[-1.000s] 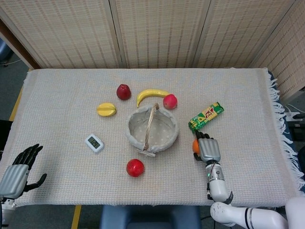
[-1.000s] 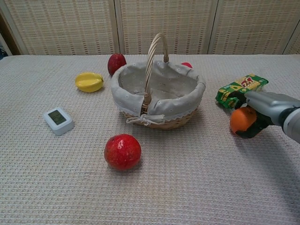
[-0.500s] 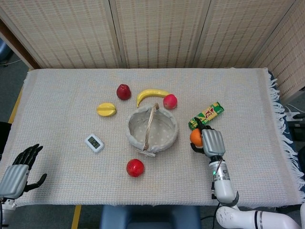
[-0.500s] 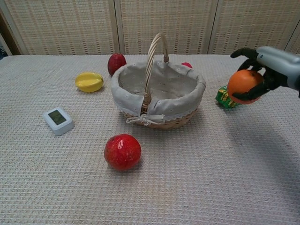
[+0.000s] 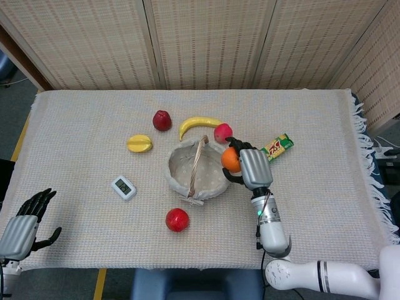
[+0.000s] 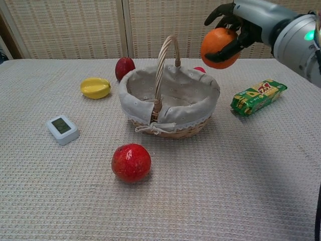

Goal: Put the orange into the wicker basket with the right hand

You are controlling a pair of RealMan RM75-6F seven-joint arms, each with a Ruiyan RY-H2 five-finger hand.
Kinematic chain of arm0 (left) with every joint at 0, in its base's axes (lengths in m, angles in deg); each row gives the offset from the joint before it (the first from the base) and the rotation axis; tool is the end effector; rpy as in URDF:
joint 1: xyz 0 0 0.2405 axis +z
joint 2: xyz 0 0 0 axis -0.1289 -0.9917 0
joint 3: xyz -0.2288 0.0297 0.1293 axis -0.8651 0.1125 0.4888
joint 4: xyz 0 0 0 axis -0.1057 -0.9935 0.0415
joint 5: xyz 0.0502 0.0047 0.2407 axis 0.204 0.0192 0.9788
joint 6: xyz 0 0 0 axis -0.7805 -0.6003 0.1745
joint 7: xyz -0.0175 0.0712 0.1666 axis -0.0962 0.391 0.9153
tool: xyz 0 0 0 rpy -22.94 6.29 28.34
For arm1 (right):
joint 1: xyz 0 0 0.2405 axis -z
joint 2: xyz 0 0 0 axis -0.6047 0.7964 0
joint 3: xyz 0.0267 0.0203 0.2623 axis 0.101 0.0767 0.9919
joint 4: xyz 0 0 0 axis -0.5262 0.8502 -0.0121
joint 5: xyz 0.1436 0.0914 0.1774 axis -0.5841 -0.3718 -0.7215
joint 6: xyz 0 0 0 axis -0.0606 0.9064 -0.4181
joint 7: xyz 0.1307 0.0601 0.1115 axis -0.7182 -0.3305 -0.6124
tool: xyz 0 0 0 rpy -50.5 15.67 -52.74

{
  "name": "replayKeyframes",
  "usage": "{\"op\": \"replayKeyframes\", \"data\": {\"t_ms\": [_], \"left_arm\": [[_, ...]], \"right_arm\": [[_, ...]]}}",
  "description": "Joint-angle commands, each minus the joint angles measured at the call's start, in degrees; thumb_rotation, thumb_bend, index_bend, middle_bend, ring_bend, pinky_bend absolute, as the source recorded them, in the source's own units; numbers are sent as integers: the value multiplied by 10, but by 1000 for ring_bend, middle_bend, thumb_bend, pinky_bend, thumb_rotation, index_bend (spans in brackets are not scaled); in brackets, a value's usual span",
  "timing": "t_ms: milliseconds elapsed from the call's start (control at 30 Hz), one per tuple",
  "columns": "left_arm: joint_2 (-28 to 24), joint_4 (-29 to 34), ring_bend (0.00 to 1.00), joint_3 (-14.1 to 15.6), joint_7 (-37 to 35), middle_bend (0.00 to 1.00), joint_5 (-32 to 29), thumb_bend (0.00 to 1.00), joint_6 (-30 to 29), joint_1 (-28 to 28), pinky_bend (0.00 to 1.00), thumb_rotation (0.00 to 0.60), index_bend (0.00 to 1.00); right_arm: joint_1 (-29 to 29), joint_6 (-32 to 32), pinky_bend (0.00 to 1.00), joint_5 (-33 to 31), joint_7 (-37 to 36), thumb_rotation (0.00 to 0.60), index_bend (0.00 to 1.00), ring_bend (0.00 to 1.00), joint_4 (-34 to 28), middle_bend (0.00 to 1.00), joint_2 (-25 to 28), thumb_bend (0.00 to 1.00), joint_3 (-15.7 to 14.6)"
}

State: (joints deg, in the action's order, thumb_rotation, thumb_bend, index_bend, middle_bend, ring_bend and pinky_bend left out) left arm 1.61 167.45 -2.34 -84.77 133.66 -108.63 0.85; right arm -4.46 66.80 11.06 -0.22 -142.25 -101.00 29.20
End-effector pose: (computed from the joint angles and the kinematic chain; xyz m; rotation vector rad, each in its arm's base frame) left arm -0.3263 0.2162 0.1115 -1.4541 -1.0549 -0.9217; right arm -0.0529 -0.3727 -0.0090 1.4398 -1.1180 1.1411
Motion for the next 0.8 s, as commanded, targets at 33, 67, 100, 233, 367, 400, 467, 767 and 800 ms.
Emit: {"op": "replayKeyframes", "data": {"t_ms": [33,67,100,233,367,400,467,767,800], "left_arm": [[-1,0,0,0,-3,0,0,324,1,0,100,600,0],[-1,0,0,0,-5,0,-1,324,1,0,100,600,0],[-2,0,0,0,-7,0,-1,325,1,0,101,600,0],[-3,1,0,0,-13,0,-3,323,4,-1,101,600,0],[-4,1,0,0,-15,0,-3,322,5,-1,100,600,0],[-4,1,0,0,-16,0,-3,322,6,-1,100,600,0],[-6,2,0,1,-18,0,-2,323,7,-2,100,600,0],[-6,3,0,1,-16,0,-2,324,8,-2,101,600,0],[-6,2,0,1,-16,0,-3,324,8,-2,101,600,0]], "right_arm": [[-27,1,745,-23,22,600,241,523,41,579,-44,352,1],[-31,1,740,-25,23,600,247,522,49,579,-52,352,1],[-37,1,721,-27,24,600,255,508,61,577,-63,352,0],[-51,-7,625,-35,27,600,308,381,88,467,-87,352,-4],[-53,-11,521,-37,29,600,227,194,93,259,-90,291,-8],[-55,-15,451,-37,31,600,98,85,96,123,-92,225,-13],[-56,-20,365,-38,31,600,0,3,103,8,-96,149,-21],[-53,-17,211,-33,29,600,0,0,100,0,-87,90,-25],[-51,-16,204,-31,27,600,0,0,97,0,-84,89,-25]]}}
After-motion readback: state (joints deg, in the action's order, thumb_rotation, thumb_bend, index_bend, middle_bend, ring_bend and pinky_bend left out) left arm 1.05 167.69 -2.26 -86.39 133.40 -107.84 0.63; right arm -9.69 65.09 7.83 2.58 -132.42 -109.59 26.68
